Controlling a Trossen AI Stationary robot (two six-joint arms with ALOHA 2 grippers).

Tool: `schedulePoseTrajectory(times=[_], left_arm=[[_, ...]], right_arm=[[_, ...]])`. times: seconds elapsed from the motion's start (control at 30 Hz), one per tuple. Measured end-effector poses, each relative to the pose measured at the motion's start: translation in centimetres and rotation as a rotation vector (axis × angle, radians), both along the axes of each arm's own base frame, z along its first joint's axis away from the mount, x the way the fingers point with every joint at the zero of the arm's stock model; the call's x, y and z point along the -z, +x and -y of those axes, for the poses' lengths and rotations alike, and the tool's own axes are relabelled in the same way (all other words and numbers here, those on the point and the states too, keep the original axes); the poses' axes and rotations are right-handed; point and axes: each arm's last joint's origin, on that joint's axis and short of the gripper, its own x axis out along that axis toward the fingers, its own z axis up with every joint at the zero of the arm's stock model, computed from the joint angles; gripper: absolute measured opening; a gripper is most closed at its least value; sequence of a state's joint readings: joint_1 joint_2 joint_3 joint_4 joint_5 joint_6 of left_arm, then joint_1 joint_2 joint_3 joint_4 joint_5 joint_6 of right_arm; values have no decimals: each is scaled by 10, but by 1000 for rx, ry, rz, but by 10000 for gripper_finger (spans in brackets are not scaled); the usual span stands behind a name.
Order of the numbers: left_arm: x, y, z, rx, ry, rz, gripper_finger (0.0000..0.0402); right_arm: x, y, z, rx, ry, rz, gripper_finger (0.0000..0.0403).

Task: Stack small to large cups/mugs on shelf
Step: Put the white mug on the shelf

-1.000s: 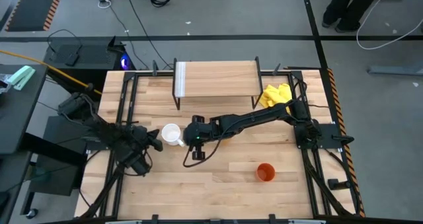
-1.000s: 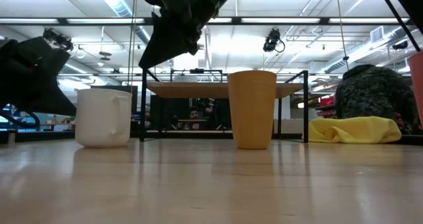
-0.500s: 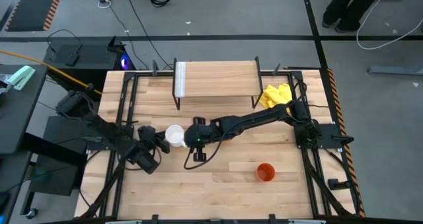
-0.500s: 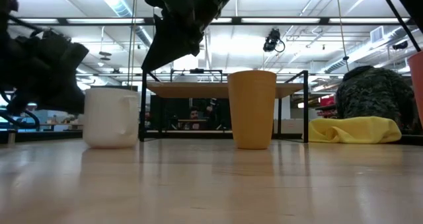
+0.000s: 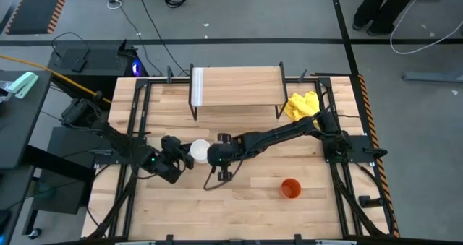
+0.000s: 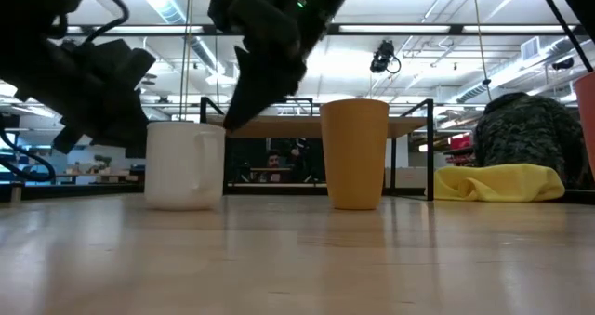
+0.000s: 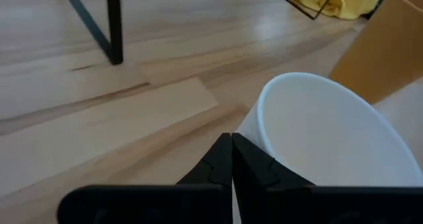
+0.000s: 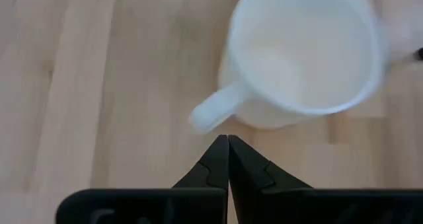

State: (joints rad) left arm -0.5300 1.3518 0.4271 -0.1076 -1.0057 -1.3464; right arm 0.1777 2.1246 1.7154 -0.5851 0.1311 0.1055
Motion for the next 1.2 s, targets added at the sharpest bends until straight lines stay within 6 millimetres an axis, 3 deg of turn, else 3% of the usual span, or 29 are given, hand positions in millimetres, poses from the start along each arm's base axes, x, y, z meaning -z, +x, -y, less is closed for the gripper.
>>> schedulePoseTrajectory(times=[0.27, 0.4, 0.5, 0.67, 1.2], left_arm=[[-1, 6, -6, 13, 1, -26, 21], [-1, 7, -6, 25, 7, -32, 15], [-2, 8, -5, 32, -2, -21, 7], [-3, 10, -4, 53, 13, -20, 14], [-3, 10, -4, 56, 9, -22, 12]], right_arm=[[25, -21, -45, -1, -181, -14, 11], [44, -28, -65, 5, -178, 105, 11], [62, -36, -69, 41, -173, 153, 11], [82, -46, -59, 160, -285, 215, 12], [70, -38, -70, 169, -235, 334, 50]])
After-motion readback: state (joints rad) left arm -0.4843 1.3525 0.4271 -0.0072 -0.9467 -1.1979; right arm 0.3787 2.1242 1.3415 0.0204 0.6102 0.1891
